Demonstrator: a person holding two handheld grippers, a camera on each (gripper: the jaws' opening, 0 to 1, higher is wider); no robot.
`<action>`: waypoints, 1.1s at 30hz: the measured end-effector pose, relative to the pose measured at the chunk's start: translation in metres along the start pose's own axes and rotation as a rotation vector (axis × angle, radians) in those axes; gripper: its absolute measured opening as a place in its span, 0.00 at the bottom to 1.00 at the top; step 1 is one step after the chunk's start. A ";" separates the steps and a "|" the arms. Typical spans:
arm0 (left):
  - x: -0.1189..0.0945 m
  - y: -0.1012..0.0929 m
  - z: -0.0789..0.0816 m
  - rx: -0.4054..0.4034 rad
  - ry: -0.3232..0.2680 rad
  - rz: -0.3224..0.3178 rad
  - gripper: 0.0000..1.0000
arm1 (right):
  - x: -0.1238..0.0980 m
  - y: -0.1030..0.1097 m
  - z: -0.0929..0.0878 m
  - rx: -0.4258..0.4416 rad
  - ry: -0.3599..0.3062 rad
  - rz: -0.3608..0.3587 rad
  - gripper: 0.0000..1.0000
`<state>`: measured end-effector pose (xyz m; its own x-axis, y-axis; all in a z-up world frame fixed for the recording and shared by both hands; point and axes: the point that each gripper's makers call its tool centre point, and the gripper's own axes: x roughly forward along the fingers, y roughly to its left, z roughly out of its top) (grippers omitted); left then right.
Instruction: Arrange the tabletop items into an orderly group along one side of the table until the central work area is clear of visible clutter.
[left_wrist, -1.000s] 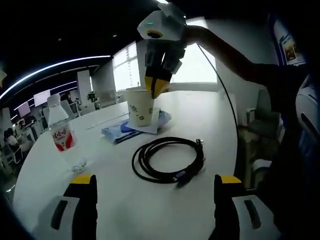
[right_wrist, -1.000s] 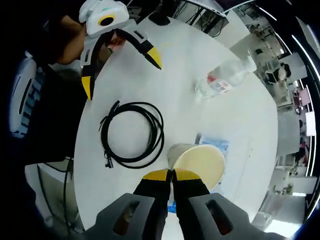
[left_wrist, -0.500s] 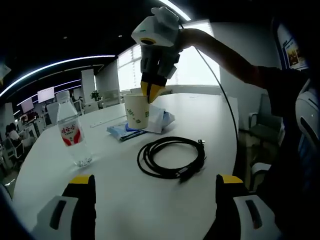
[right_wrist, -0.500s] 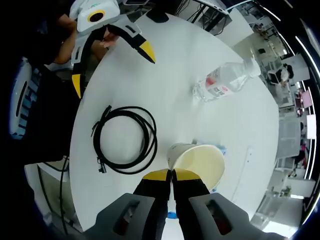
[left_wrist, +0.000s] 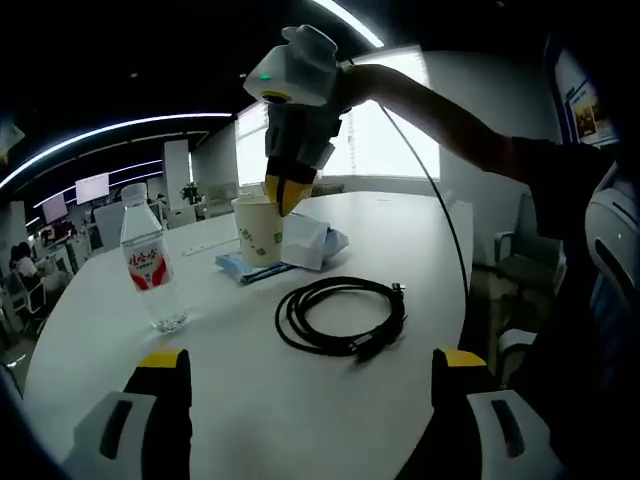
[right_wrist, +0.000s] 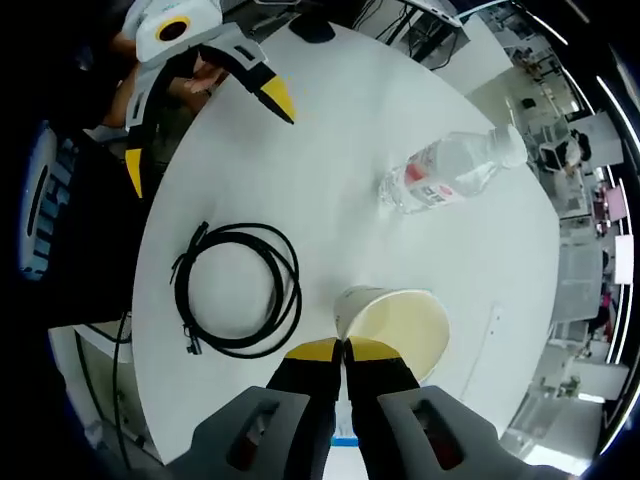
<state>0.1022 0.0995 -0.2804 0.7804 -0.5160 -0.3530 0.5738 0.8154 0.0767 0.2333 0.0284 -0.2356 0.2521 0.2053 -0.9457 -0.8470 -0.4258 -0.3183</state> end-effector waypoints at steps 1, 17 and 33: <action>0.000 0.000 0.000 -0.001 0.000 0.001 1.00 | 0.001 -0.001 0.001 -0.001 0.001 0.001 0.00; -0.007 0.001 -0.004 -0.009 -0.011 -0.003 1.00 | 0.021 -0.015 0.015 -0.010 0.027 0.008 0.00; -0.016 0.008 -0.011 -0.019 -0.011 0.011 1.00 | 0.035 -0.022 0.024 -0.011 0.032 0.028 0.00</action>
<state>0.0911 0.1176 -0.2847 0.7894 -0.5095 -0.3424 0.5604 0.8258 0.0632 0.2499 0.0661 -0.2602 0.2431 0.1646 -0.9559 -0.8489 -0.4408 -0.2918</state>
